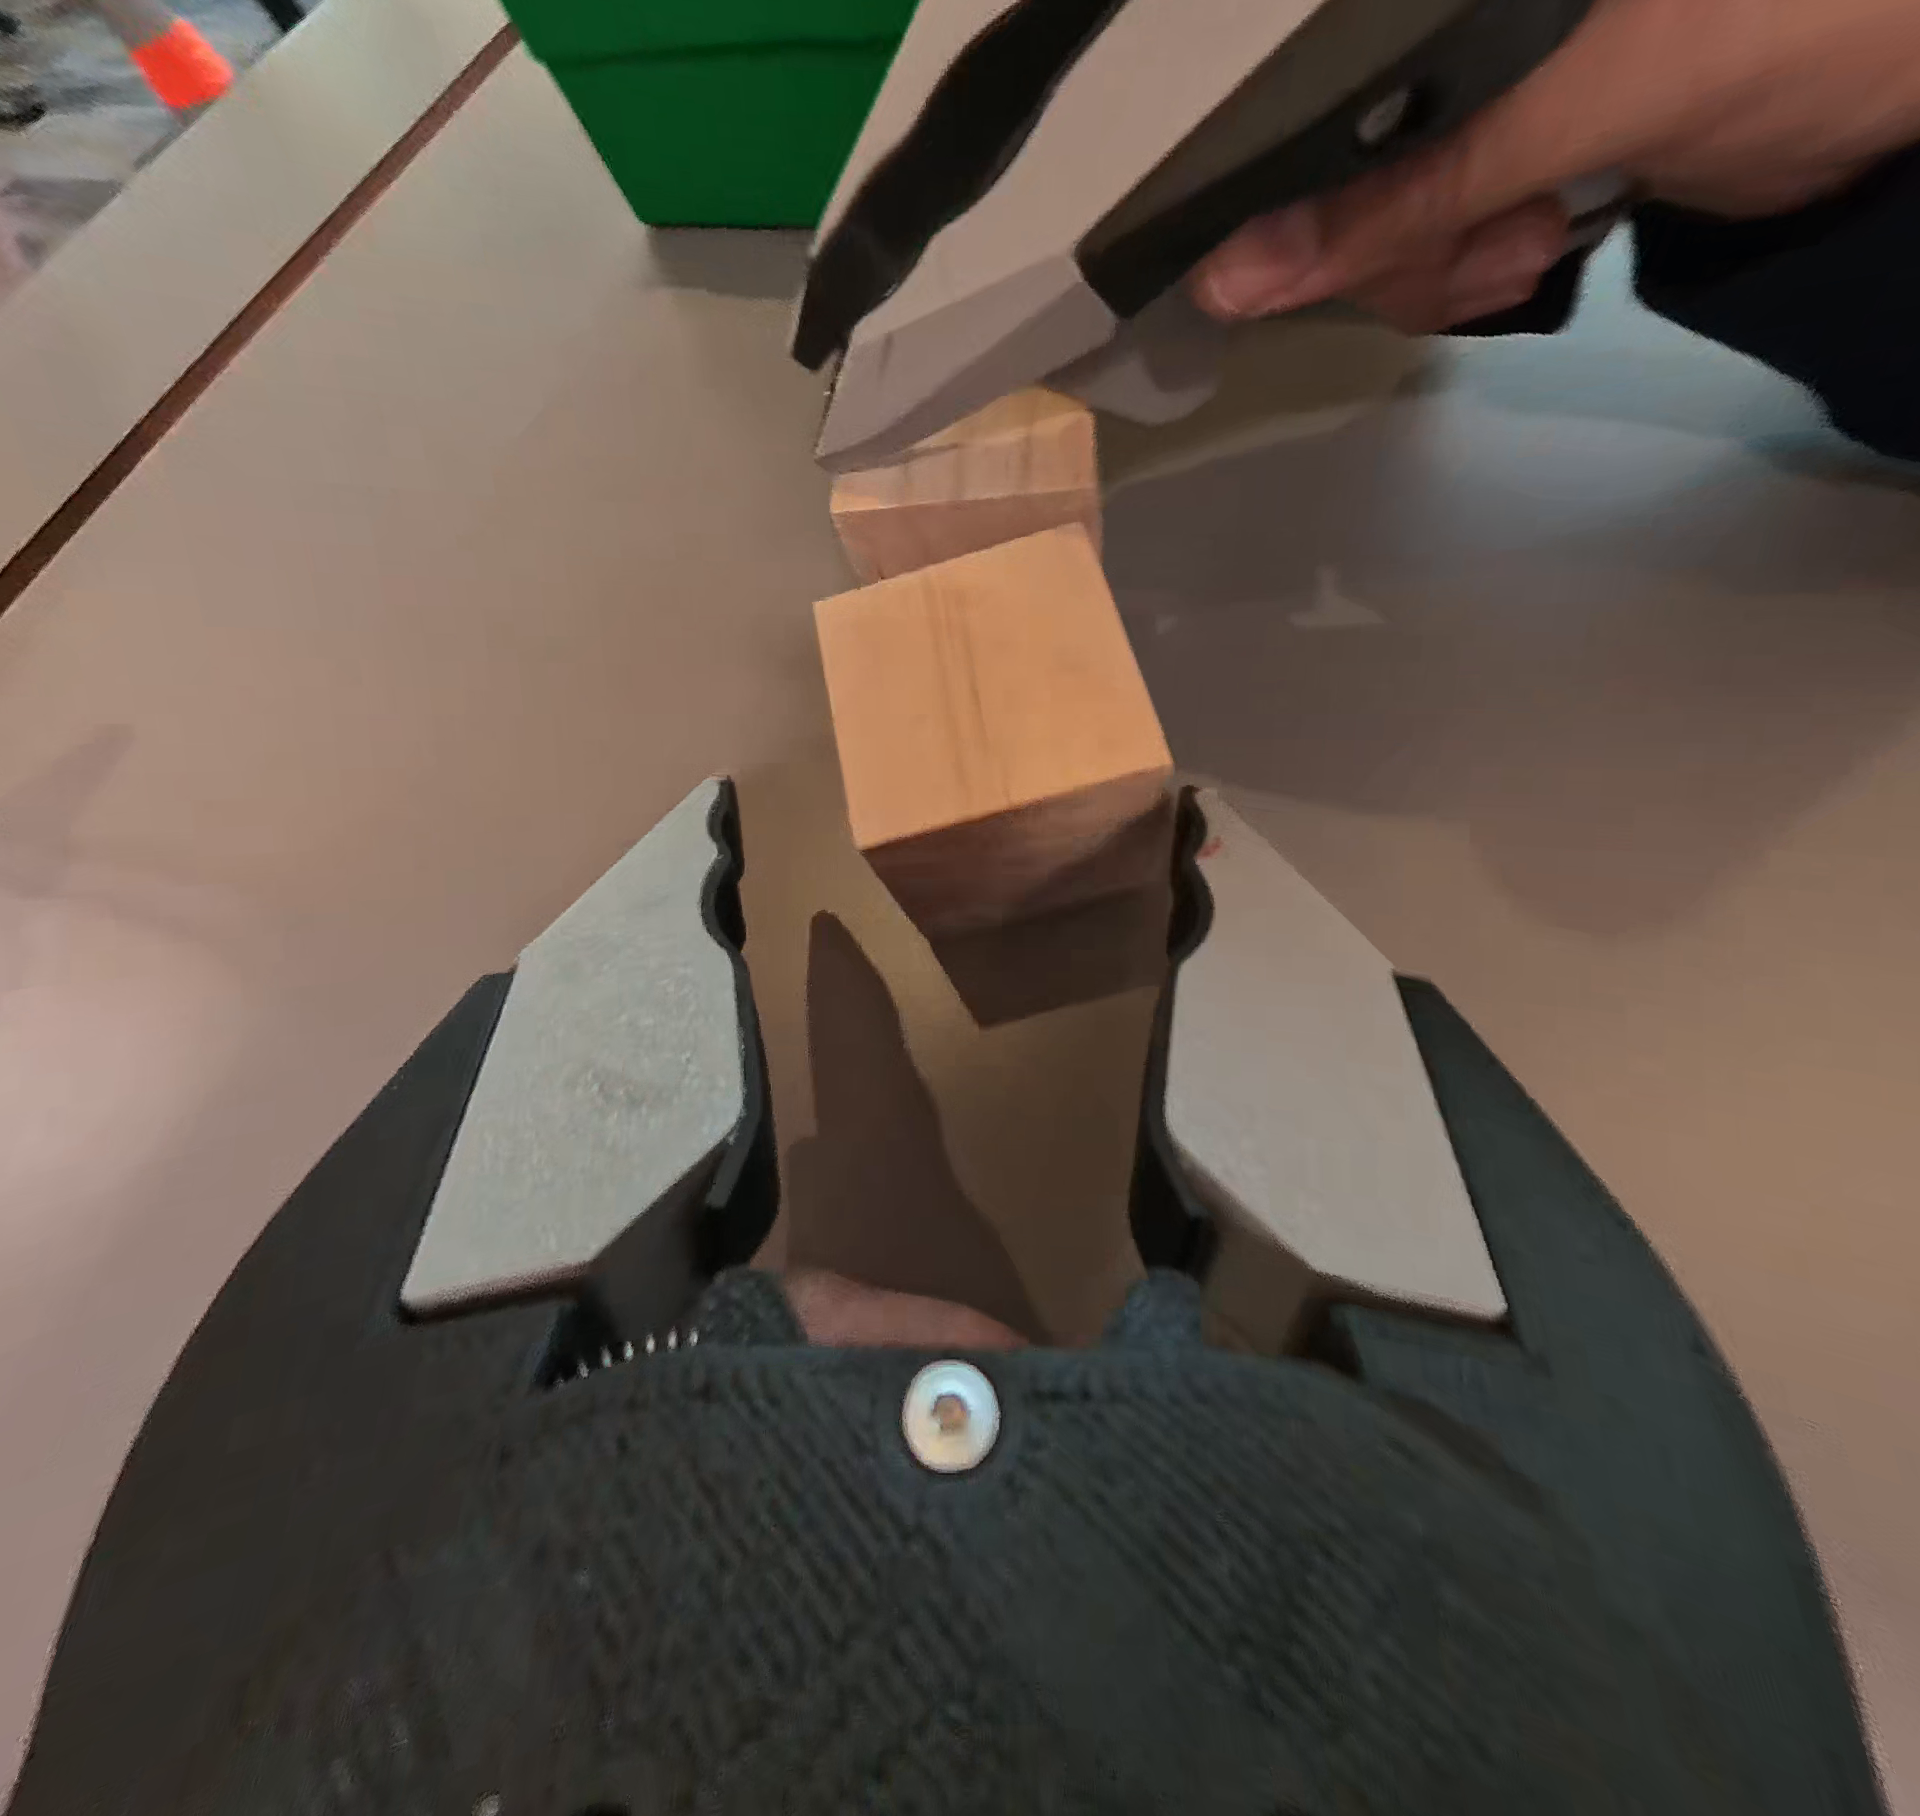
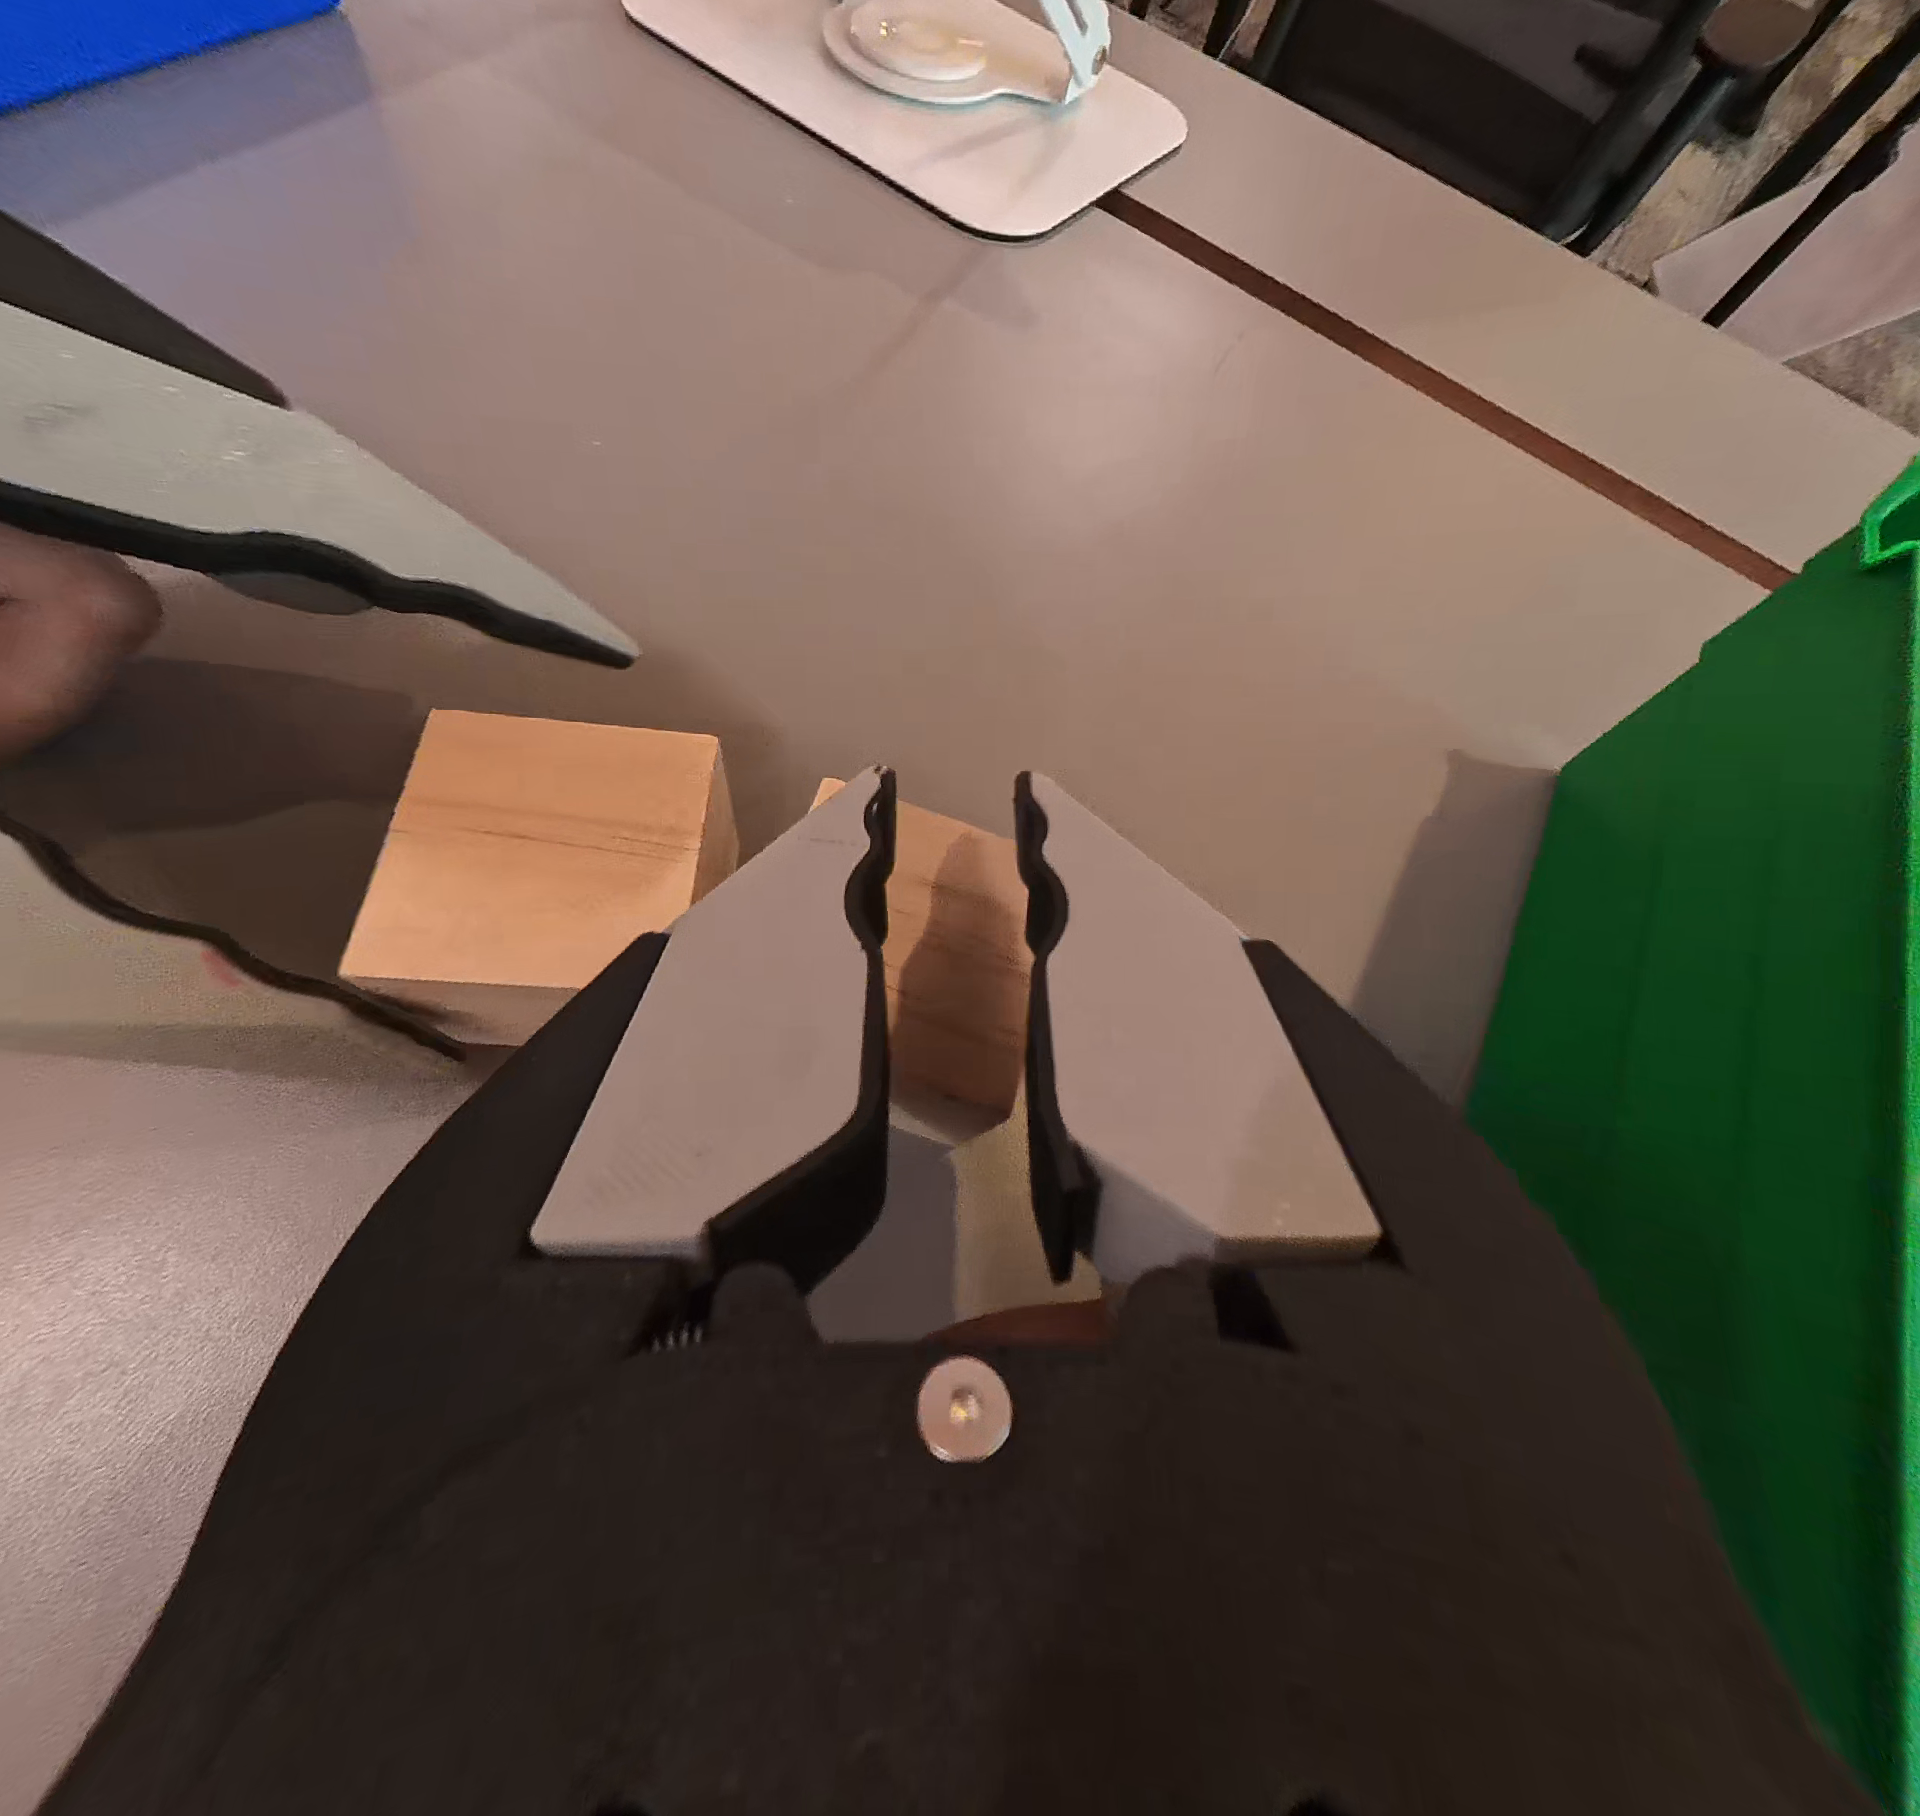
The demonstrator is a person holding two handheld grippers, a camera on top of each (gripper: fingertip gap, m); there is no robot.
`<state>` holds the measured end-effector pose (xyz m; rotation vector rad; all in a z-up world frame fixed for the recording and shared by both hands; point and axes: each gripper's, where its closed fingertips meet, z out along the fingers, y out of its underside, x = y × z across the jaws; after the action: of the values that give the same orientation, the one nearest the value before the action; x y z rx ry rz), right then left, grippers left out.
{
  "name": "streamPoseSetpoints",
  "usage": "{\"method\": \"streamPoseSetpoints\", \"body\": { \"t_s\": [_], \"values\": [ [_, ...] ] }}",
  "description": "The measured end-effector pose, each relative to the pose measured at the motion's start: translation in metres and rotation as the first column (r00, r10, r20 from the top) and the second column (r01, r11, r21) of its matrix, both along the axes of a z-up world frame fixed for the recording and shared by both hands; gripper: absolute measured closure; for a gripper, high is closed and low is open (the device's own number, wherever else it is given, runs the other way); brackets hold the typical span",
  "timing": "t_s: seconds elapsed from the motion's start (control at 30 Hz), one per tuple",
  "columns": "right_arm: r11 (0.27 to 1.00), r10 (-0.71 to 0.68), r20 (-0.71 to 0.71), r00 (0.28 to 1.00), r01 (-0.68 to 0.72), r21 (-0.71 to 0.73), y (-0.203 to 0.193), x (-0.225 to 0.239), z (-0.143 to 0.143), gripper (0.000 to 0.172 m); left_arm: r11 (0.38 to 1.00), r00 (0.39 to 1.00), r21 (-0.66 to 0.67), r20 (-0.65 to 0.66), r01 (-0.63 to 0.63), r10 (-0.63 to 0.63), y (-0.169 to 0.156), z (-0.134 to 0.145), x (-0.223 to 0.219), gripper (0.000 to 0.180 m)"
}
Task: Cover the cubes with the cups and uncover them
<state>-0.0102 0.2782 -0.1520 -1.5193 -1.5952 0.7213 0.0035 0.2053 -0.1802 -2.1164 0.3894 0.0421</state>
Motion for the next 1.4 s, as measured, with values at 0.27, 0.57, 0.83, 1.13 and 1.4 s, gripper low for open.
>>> {"method": "streamPoseSetpoints", "body": {
  "t_s": [0.27, 0.57, 0.83, 1.13, 1.4],
  "values": [
    [0.999, 0.011, 0.013, 1.000, -0.011, 0.040, -0.002, 0.002, -0.002, 0.172, 0.993, 0.992, -0.061, -0.058, 0.105, -0.109, 0.016, -0.011, 0.012, 0.113],
    [0.994, -0.047, 0.006, 0.999, 0.046, 0.098, 0.002, 0.014, -0.002, 0.172, 0.942, 0.941, -0.057, -0.051, 0.331, -0.334, -0.004, -0.011, 0.000, 0.113],
    [0.986, -0.092, 0.004, 0.996, 0.091, 0.137, 0.006, 0.020, -0.002, 0.172, 0.920, 0.920, -0.056, -0.049, 0.387, -0.390, 0.011, -0.011, 0.014, 0.113],
    [0.982, -0.136, -0.069, 0.988, 0.144, 0.118, 0.017, 0.035, 0.006, 0.172, 0.927, 0.919, -0.055, -0.122, 0.371, -0.375, -0.001, -0.012, 0.006, 0.111],
    [0.963, -0.212, -0.082, 0.974, 0.223, 0.151, 0.038, 0.045, 0.006, 0.172, 0.942, 0.935, 0.001, -0.122, 0.336, -0.333, -0.017, 0.010, -0.007, 0.116]
  ]
}}
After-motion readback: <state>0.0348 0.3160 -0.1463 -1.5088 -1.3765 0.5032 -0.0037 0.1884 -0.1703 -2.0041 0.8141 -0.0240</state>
